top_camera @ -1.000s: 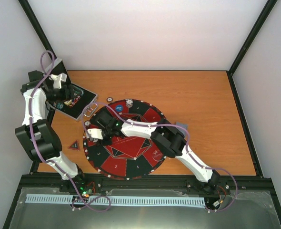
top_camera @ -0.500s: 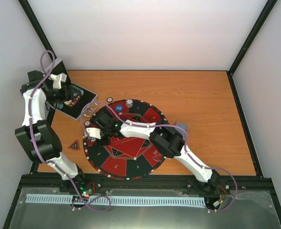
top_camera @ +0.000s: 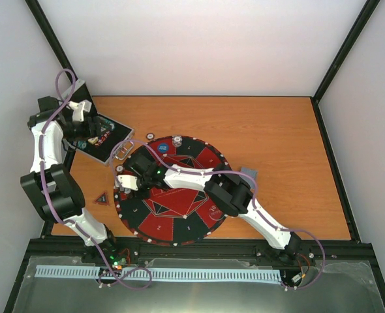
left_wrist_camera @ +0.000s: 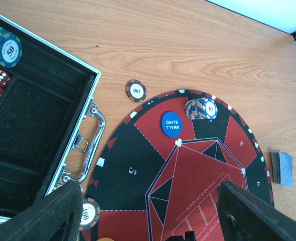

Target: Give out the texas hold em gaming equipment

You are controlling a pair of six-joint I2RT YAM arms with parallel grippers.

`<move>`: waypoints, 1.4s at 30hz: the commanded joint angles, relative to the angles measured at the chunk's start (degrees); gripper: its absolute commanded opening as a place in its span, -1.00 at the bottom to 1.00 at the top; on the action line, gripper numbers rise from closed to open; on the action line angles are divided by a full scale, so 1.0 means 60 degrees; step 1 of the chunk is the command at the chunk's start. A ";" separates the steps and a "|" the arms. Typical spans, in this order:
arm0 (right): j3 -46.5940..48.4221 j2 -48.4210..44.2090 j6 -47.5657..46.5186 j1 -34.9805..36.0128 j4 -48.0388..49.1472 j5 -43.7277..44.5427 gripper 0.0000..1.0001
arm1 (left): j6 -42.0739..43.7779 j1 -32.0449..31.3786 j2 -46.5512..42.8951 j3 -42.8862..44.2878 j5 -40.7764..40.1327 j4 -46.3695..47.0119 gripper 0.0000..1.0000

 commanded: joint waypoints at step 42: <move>-0.1305 -0.5845 0.3197 -0.1554 -0.0220 0.2827 1.00 | -0.0208 0.0068 -0.0482 0.1407 -0.0002 0.0622 1.00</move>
